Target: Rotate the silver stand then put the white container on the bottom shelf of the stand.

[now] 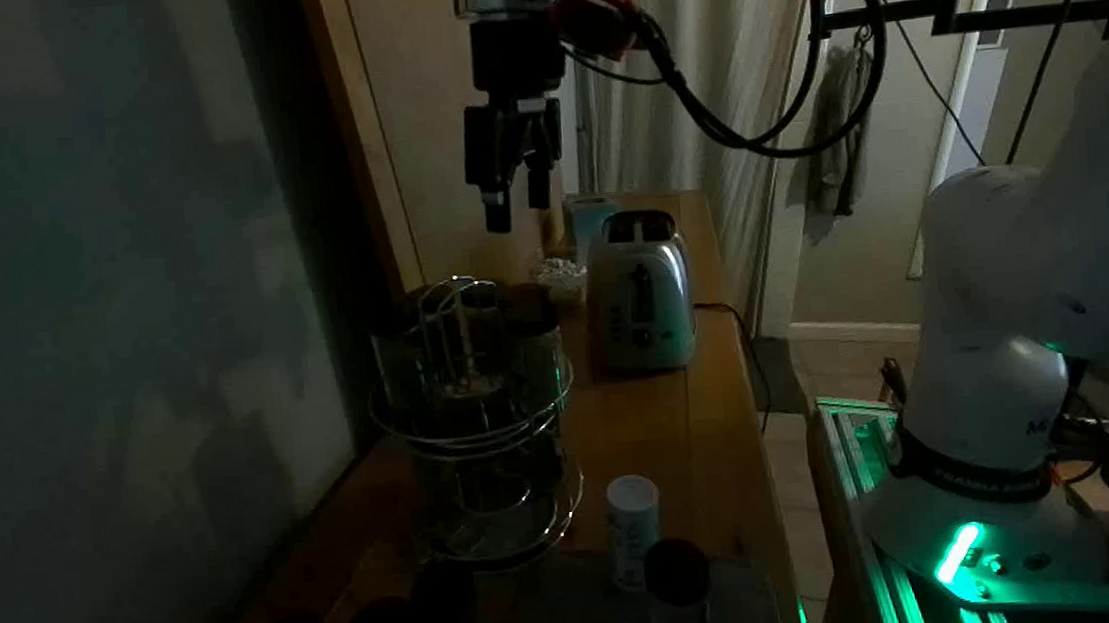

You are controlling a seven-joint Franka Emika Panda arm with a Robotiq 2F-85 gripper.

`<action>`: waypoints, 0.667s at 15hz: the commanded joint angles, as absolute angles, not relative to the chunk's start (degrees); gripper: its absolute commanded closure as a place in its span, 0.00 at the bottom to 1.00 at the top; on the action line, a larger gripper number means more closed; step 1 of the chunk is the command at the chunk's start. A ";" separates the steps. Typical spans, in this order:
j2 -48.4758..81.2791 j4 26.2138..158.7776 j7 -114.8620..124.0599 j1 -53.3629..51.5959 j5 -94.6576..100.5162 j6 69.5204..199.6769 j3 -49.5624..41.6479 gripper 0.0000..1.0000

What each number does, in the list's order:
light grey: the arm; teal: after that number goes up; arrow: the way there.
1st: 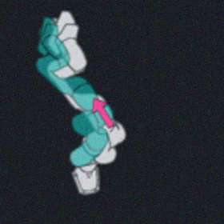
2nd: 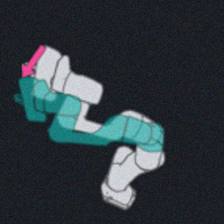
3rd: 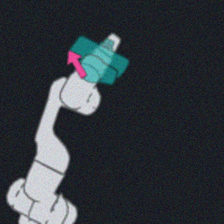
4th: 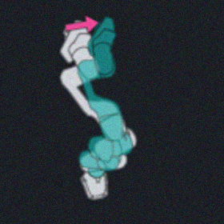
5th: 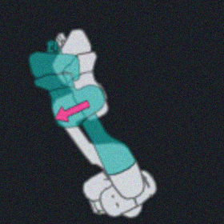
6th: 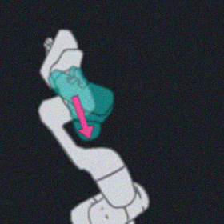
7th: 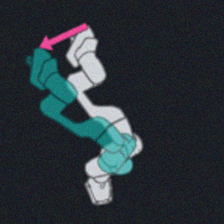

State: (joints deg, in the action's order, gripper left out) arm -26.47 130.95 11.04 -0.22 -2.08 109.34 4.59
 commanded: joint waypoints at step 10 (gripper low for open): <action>-26.39 127.04 11.62 -2.99 -1.96 106.02 7.56 0.00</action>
State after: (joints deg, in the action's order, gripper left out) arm -26.49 130.24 10.88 -1.04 -2.08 109.22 5.27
